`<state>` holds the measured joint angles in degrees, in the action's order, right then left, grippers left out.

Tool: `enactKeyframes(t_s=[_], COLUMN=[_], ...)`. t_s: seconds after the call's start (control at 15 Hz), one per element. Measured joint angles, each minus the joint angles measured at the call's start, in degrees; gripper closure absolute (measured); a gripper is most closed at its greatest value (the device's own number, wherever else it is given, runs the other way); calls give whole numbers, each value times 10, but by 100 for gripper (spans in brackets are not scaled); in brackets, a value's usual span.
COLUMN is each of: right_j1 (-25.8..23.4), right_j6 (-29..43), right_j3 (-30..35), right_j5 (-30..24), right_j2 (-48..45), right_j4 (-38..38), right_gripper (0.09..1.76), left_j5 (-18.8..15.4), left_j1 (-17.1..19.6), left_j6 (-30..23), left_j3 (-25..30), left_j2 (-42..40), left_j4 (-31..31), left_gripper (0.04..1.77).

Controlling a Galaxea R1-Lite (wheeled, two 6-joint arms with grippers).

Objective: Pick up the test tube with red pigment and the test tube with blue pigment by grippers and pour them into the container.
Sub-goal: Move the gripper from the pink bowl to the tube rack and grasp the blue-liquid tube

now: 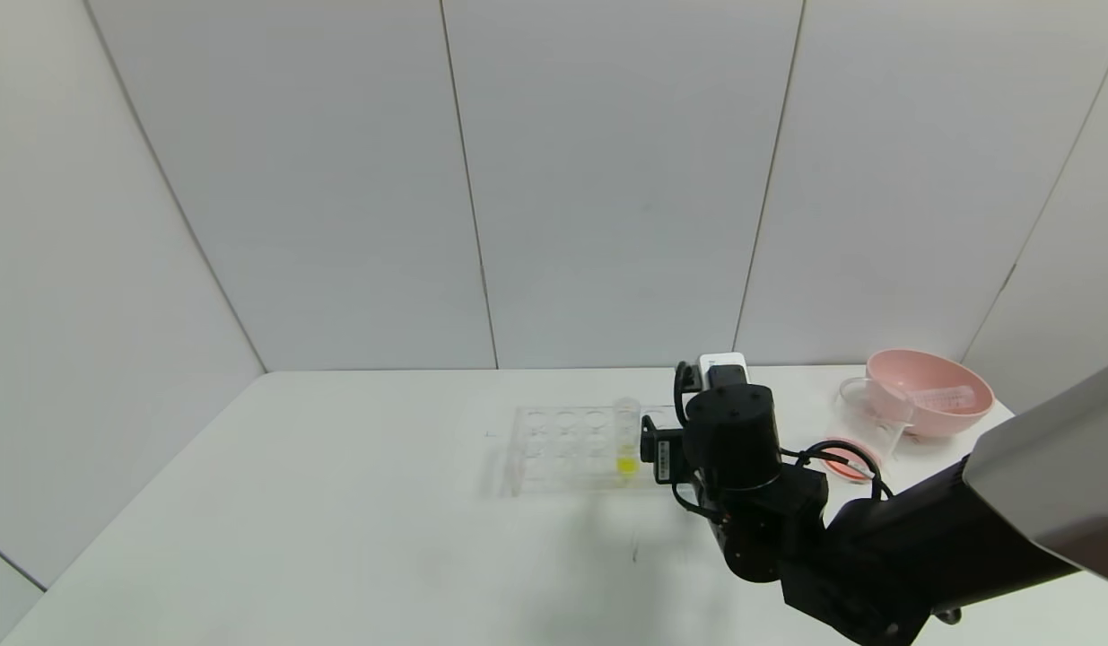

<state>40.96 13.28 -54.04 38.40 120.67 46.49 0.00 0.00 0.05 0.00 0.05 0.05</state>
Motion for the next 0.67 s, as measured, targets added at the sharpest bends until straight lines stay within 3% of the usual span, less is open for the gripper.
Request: enactKeyframes(t_s=[0.33, 0.47, 0.67], right_j1=[0, 0, 0], right_j6=[0, 1, 1], right_j3=[4, 5, 7], right_j5=[0, 0, -1], right_j2=[1, 2, 2], right_j4=[4, 4, 4], right_gripper=[16, 53, 92], left_j5=[0, 0, 0], left_j1=[0, 0, 0], left_j6=[0, 0, 0], left_j3=[0, 0, 0], left_j2=[0, 0, 0], left_j4=[0, 0, 0], left_gripper=[5, 5, 5])
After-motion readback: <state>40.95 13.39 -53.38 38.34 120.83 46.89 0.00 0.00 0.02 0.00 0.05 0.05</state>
